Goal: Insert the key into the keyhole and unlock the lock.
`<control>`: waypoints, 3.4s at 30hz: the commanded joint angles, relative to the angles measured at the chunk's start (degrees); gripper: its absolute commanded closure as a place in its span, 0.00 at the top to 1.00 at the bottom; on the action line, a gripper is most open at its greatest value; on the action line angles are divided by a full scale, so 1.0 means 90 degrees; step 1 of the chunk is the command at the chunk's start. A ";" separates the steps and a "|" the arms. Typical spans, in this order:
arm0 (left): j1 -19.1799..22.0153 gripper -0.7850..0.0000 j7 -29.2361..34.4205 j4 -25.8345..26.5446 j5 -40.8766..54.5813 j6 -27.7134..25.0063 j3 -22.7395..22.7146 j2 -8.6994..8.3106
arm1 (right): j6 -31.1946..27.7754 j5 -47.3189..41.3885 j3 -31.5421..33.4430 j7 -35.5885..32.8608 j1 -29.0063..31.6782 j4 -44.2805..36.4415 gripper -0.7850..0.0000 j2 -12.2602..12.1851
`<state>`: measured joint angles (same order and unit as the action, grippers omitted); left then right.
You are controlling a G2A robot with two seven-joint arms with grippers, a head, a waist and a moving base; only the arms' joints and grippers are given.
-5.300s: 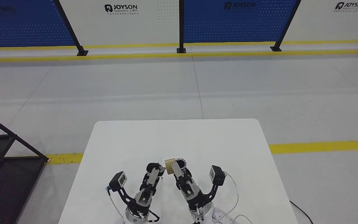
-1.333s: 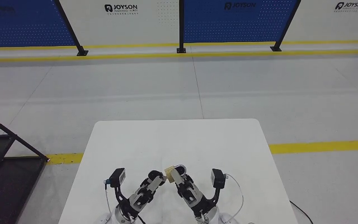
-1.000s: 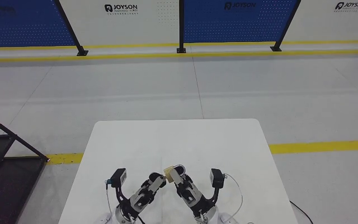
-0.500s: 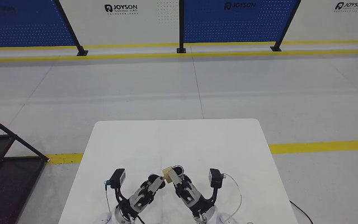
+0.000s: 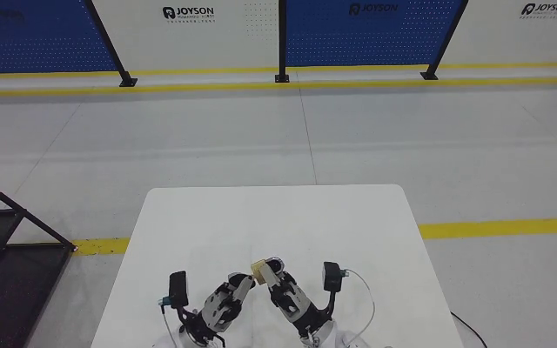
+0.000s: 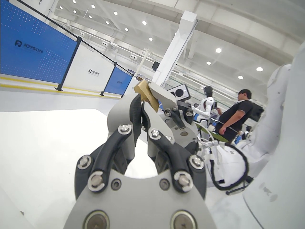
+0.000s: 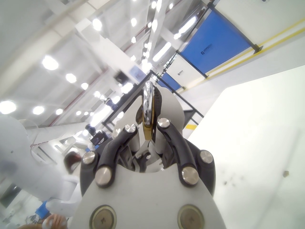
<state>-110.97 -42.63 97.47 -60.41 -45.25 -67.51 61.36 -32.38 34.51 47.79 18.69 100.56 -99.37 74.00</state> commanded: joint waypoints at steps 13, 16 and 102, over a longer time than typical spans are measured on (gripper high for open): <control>0.0126 0.00 -0.1758 -0.0301 -0.1831 0.1616 0.0197 0.0098 | 0.0099 -0.0079 0.0016 -0.0091 -0.0008 -0.0014 0.00 0.0001; 0.0131 0.00 -0.1850 -0.0351 -0.1956 0.1749 0.0243 0.0104 | 0.0122 -0.0075 0.0014 -0.0104 -0.0009 -0.0015 0.00 0.0003; -0.1031 1.00 0.0577 -0.0442 0.1964 -0.0876 -0.1888 -0.0376 | 0.3339 0.0782 -0.1526 -0.2706 -0.2088 0.2107 1.00 0.0709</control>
<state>-120.25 -37.43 93.49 -42.73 -53.14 -84.50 57.98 -1.61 40.77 32.81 -6.41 80.63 -79.03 81.05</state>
